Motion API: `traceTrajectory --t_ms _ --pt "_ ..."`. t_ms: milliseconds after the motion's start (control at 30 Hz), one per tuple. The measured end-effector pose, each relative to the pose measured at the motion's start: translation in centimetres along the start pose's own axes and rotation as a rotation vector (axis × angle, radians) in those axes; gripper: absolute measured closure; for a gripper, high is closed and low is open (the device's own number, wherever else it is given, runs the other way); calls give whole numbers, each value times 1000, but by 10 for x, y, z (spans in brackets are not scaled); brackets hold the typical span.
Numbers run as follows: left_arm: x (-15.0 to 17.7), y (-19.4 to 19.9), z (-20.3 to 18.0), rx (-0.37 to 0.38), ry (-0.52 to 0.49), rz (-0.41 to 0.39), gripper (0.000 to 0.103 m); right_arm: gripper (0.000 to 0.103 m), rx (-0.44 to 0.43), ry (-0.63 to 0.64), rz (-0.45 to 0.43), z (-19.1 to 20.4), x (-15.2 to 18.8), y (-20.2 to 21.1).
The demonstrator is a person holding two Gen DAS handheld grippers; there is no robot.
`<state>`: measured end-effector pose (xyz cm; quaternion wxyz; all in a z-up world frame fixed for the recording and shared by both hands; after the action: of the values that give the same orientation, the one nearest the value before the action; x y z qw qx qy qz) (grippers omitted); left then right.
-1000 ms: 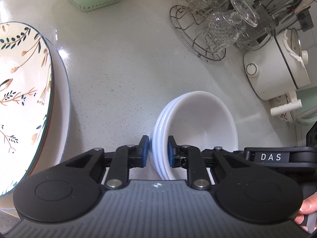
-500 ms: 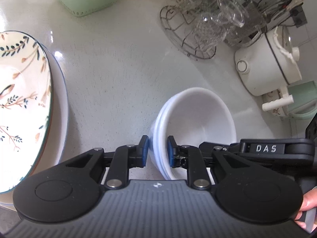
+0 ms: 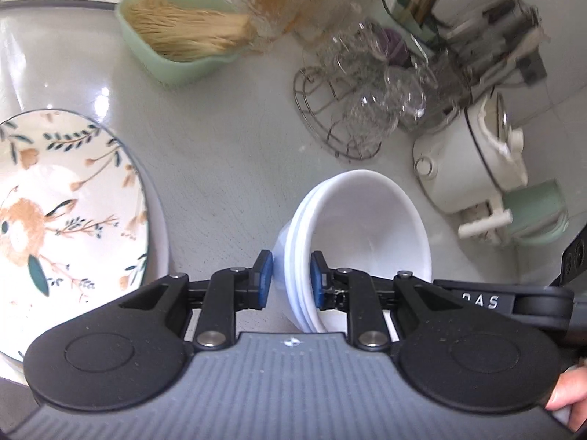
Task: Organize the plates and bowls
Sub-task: 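Lift the bowl stack and carry it over the plate stack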
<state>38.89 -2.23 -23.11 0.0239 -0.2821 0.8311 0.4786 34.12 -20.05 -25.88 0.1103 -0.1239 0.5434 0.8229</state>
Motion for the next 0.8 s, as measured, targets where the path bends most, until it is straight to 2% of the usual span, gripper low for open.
traceTrajectory --t_ms 367,667,800 --pt "-23 55 37 45 18 -81 78 82 -34 86 -115 61 1 8" --pt "-29 86 100 38 31 -74 78 82 -30 104 -90 114 16 -15" --pt "-32 96 136 24 79 -61 78 82 -29 133 -56 144 21 -32"
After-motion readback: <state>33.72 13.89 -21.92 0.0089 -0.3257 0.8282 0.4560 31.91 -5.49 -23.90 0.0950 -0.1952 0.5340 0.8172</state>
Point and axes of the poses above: each gripper's, at about its wrist camera, not at the fingertips, and y roughly against the way its jaws point, z to its left, x to its underside, the point moved 8 cm from there along -y, roughly the way its jaws point, and after that the axes turned 3 degrees about y, right-handed, at the moved point
